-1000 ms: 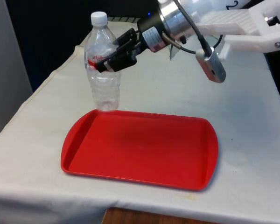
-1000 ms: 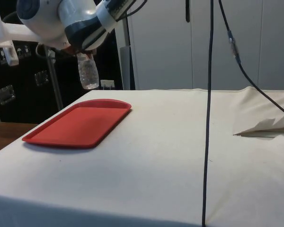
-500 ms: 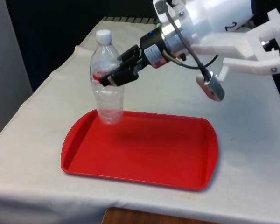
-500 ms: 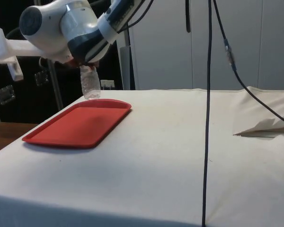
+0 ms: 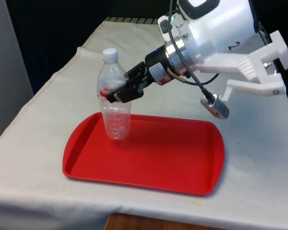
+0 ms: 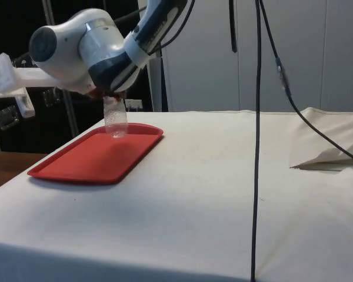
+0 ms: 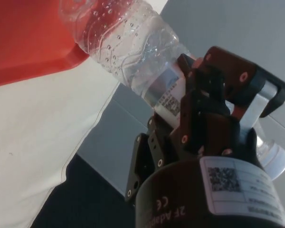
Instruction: Place the bottle upright on the tray.
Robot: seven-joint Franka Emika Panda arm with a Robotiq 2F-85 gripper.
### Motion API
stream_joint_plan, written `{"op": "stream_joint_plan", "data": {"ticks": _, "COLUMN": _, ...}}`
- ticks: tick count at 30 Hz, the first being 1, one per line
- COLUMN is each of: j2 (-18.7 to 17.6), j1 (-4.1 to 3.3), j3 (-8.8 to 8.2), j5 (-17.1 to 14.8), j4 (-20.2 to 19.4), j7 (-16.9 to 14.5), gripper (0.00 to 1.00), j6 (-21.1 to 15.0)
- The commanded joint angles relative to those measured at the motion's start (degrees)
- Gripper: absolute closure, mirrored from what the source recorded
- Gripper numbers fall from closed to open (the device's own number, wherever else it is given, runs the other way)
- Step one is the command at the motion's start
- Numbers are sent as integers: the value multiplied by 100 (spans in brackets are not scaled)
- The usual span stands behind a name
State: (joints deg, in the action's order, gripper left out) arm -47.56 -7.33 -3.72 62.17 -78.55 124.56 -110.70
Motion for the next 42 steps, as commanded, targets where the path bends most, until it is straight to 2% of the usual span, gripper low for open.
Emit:
{"op": "stream_joint_plan", "data": {"ticks": 1, "j2": -34, "j1": 40, "j3": 34, "j5": -52, "j4": 34, "j7": 6, "gripper": 96, "j6": -57}}
{"op": "stream_joint_plan", "data": {"ticks": 8, "j2": -46, "j1": 6, "j3": 11, "j5": 0, "j4": 34, "j7": 17, "gripper": 96, "j6": 6}}
{"op": "stream_joint_plan", "data": {"ticks": 16, "j2": -155, "j1": 52, "j3": 52, "j5": -63, "j4": 138, "j7": -17, "gripper": 96, "j6": -52}}
{"op": "stream_joint_plan", "data": {"ticks": 17, "j2": -115, "j1": 11, "j3": 17, "j5": 0, "j4": 69, "j7": 17, "gripper": 96, "j6": -23}}
{"op": "stream_joint_plan", "data": {"ticks": 18, "j2": -195, "j1": 63, "j3": 57, "j5": -74, "j4": 172, "j7": -29, "gripper": 96, "j6": -74}}
{"op": "stream_joint_plan", "data": {"ticks": 24, "j2": -344, "j1": 97, "j3": 80, "j5": -126, "j4": 321, "j7": -40, "gripper": 96, "j6": -126}}
{"op": "stream_joint_plan", "data": {"ticks": 25, "j2": -361, "j1": 97, "j3": 86, "j5": -138, "j4": 344, "j7": -46, "gripper": 96, "j6": -132}}
{"op": "stream_joint_plan", "data": {"ticks": 26, "j2": -327, "j1": 52, "j3": 40, "j5": -63, "j4": 292, "j7": 0, "gripper": 96, "j6": -92}}
{"op": "stream_joint_plan", "data": {"ticks": 27, "j2": -378, "j1": 103, "j3": 86, "j5": -149, "j4": 361, "j7": -52, "gripper": 96, "j6": -138}}
{"op": "stream_joint_plan", "data": {"ticks": 36, "j2": -401, "j1": 57, "j3": 46, "j5": -109, "j4": 384, "j7": -29, "gripper": 96, "j6": -86}}
{"op": "stream_joint_plan", "data": {"ticks": 42, "j2": -470, "j1": 103, "j3": 92, "j5": -178, "j4": 424, "j7": -63, "gripper": 96, "j6": -138}}
